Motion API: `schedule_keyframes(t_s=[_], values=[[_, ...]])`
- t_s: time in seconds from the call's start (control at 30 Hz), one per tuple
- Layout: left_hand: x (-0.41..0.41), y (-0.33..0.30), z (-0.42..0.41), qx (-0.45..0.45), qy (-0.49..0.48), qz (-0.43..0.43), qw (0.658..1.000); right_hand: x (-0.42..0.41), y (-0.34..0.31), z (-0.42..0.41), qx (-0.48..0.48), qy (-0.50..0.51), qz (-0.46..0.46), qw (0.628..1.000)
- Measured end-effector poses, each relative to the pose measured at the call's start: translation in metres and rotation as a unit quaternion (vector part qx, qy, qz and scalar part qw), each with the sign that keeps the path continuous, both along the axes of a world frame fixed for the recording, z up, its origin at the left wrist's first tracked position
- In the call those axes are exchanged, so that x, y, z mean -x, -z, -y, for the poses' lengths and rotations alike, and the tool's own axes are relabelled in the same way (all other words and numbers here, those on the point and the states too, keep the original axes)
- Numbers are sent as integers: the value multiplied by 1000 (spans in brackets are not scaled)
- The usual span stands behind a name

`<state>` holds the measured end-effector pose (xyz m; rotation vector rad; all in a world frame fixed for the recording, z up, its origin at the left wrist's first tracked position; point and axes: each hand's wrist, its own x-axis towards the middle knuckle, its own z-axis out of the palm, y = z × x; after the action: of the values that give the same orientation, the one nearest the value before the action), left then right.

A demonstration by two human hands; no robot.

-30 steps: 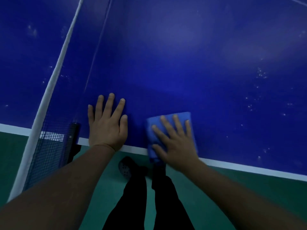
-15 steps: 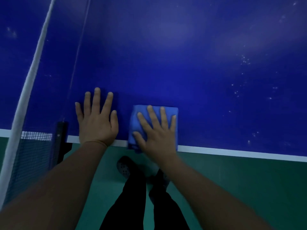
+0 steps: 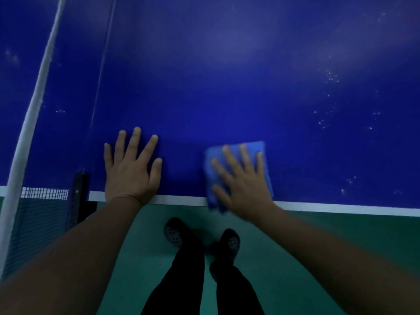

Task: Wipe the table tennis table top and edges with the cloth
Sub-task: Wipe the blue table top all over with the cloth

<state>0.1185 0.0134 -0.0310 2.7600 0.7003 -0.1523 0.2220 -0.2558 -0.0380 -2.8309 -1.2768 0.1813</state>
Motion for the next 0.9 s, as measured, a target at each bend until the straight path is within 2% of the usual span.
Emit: schedule_keyframes(t_s=[0.03,0.07,0.1,0.17,0.2,0.27,0.3,0.33,0.37,0.4,0.43,0.5,0.57,0.6,0.63,0.7,0.73,0.8,0.87,0.9], values=[[0,0,0,-2,0,-1,1000,-1,-1,10,4,-93,-7,996],[-1,0,0,-4,3,-1,1000,-21,0,24,7,-123,-7,992],[0,0,0,-4,3,0,1000,-48,1,38,18,-88,4,996],[0,1,-1,-4,1,6,1000,-114,3,65,36,124,25,991],[1,2,-1,-3,-1,11,1000,-145,0,79,45,257,15,965],[0,2,-1,-1,-3,17,1000,-186,-13,89,26,473,-41,880],[0,2,-1,-1,-4,16,1000,-192,-17,82,15,523,-51,850],[0,3,-1,-1,-4,16,1000,-192,-20,67,16,537,-46,842],[-1,3,-1,-2,-4,15,1000,-184,-19,44,23,519,-42,854],[-1,3,-1,-2,-3,13,1000,-171,-15,18,30,471,-34,881],[0,3,-2,0,-2,12,1000,-151,-10,-10,31,398,-16,917],[-1,3,-2,2,-3,10,1000,-98,-1,-55,14,174,7,985],[-1,3,-2,1,-5,5,1000,-74,0,-66,16,-42,-4,999],[0,3,-4,3,-8,6,1000,-86,-1,-63,25,-88,-11,996],[0,3,-4,4,-7,9,1000,-110,-1,-57,27,-71,-6,997],[0,3,0,-2,5,13,1000,-169,-4,-31,45,100,-1,994],[0,4,-1,-5,7,13,1000,-196,-8,-21,59,213,-12,975],[1,6,-2,-13,7,9,1000,-230,-15,-9,53,397,-45,915],[1,7,-2,-16,6,6,1000,-239,-22,-21,30,499,-71,863],[1,8,-2,-17,6,7,1000,-238,-23,-37,17,519,-79,851]])
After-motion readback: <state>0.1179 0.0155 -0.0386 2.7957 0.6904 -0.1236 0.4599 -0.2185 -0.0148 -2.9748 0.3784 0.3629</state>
